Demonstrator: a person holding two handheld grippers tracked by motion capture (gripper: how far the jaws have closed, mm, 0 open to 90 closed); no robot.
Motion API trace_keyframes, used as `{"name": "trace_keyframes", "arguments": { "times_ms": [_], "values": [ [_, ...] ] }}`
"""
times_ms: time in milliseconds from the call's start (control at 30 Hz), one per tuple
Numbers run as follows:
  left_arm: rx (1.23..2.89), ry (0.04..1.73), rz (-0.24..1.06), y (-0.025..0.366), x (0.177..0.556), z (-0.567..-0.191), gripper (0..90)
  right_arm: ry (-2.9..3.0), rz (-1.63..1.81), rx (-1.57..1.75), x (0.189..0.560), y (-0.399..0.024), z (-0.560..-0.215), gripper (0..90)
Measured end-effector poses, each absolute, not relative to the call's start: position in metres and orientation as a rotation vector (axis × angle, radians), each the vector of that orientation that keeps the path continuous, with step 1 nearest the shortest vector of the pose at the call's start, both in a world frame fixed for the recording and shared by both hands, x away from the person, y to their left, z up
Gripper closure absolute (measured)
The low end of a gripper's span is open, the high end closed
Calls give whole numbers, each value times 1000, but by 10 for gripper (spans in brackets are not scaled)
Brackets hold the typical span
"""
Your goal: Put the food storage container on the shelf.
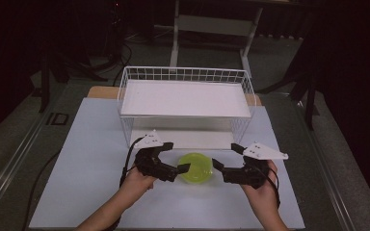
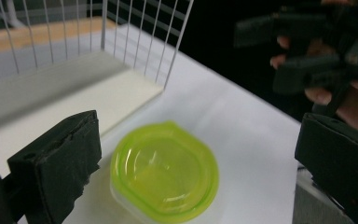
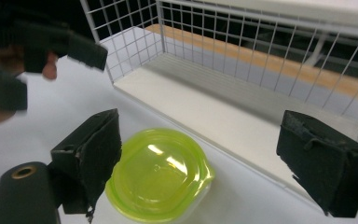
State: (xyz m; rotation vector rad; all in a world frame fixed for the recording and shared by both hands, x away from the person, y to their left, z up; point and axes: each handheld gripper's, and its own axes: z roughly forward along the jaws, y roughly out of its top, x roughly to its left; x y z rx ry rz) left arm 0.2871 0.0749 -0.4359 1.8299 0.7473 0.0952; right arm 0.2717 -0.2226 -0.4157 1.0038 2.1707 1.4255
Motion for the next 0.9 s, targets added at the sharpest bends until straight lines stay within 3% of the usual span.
{"name": "trace_keyframes", "arguments": {
  "times_ms": [167, 300, 333, 367, 700, 900],
  "values": [
    [1844, 809, 55, 73, 296, -448, 18, 2209, 1387, 1167, 286, -221, -430, 177],
    [1854, 849, 36, 74, 301, -456, 104, 2214, 1376, 1213, 293, -220, -439, 183],
    [1858, 876, 22, 74, 302, -461, 104, 2225, 1381, 1247, 294, -220, -441, 234],
    [1859, 890, 25, 74, 302, -464, 172, 2234, 1391, 1300, 297, -220, -446, 242],
    [1849, 1080, -84, 72, 304, -491, 210, 2328, 1325, 1400, 299, -211, -473, 337],
    [1844, 1129, -101, 72, 305, -497, 348, 2349, 1336, 1554, 305, -212, -482, 419]
  ]
}}
